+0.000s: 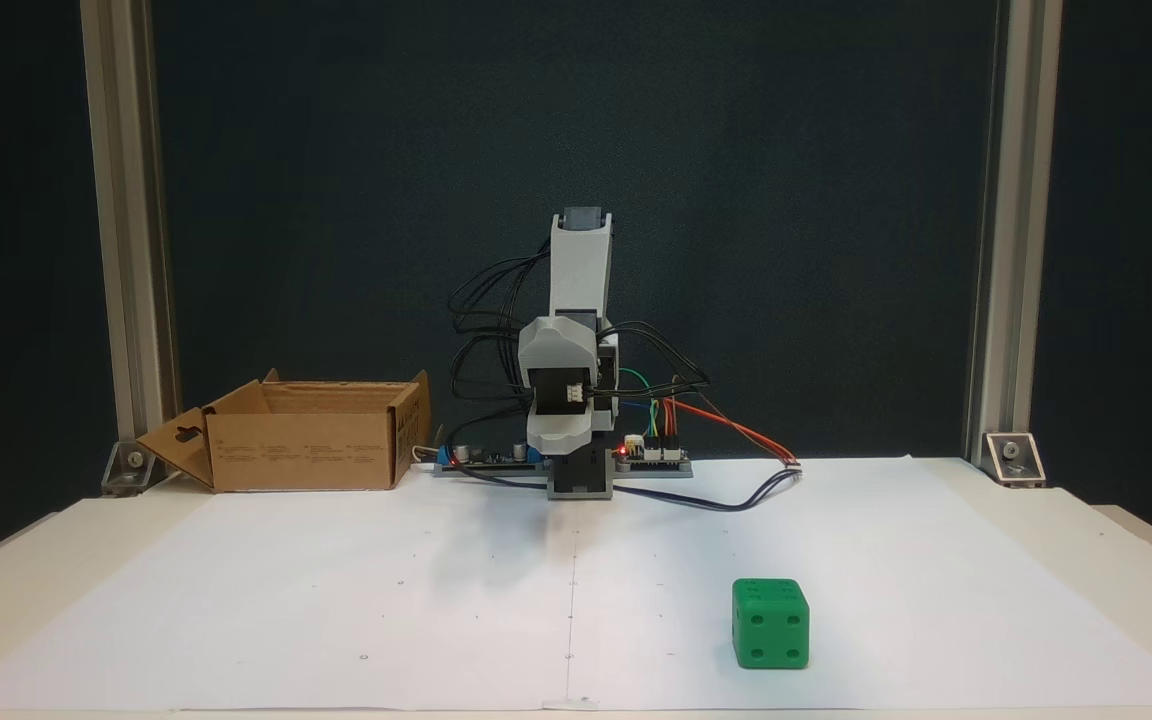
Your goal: Grasp a green dice and put it in the bin.
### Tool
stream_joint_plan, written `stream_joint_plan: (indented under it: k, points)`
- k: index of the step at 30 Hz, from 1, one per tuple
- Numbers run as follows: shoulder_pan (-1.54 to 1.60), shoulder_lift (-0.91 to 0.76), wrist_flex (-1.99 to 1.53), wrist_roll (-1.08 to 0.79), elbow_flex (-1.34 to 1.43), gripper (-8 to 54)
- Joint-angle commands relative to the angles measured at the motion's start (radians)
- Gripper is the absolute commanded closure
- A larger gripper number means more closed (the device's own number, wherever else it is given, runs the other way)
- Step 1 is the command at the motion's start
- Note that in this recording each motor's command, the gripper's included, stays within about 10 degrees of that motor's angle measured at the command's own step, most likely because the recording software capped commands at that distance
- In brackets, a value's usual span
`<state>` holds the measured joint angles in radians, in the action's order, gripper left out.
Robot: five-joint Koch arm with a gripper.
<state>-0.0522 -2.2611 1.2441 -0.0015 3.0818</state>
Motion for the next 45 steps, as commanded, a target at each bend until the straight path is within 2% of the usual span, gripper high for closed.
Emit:
stream_joint_plan:
  k: [1, 14, 28, 39, 45]
  points:
    - [0.0, -0.106, 0.003, 0.0, 0.046, 1.7]
    - [0.008, -0.104, -0.02, 0.0, 0.026, 2.7]
    - [0.11, -0.1, -0.984, 0.009, -0.485, 2.9]
    - [0.186, -0.086, -1.695, 0.21, -0.828, 2.8]
    - [0.232, -0.021, -2.019, 0.281, -1.005, 2.1]
